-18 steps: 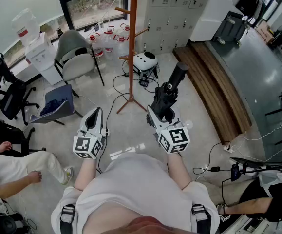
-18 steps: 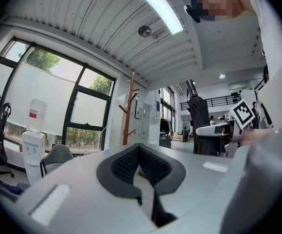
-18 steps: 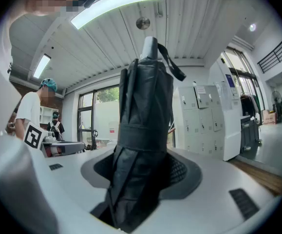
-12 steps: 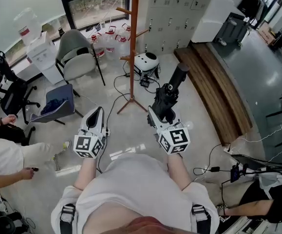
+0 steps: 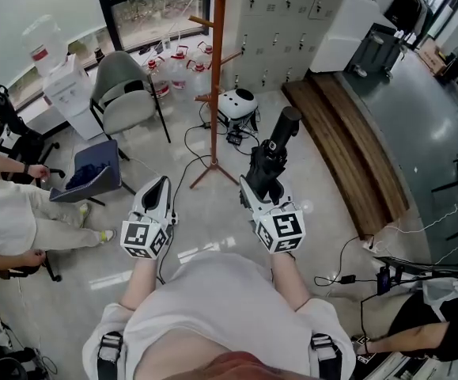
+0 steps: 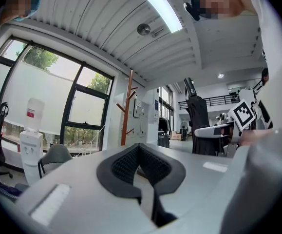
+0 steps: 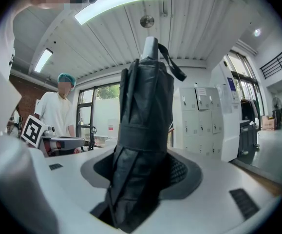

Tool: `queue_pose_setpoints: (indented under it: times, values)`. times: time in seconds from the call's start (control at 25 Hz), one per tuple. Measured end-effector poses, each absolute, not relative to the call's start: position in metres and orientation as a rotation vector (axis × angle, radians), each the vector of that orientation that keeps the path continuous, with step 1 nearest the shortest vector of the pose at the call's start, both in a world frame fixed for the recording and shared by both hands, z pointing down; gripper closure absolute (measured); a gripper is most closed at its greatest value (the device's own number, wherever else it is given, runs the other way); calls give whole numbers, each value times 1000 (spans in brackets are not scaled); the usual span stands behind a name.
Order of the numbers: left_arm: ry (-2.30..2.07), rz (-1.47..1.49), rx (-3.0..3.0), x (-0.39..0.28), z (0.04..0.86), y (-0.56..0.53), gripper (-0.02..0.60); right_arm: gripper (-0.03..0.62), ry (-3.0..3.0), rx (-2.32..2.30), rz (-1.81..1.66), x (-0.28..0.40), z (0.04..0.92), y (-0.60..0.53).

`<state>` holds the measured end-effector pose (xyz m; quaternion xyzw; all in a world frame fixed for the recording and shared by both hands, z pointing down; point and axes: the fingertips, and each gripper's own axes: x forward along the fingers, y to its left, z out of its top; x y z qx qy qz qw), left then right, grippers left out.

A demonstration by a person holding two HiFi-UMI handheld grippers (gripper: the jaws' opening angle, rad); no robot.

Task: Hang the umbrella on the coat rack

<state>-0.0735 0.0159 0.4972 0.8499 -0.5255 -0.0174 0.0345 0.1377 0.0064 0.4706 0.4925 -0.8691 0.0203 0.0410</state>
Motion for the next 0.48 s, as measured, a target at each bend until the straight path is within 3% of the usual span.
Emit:
queue_pose_setpoints:
  times: [0.48]
  values:
    - [-1554, -49, 2628, -99, 500, 9, 572, 349, -2629, 1535, 75, 112, 468, 4]
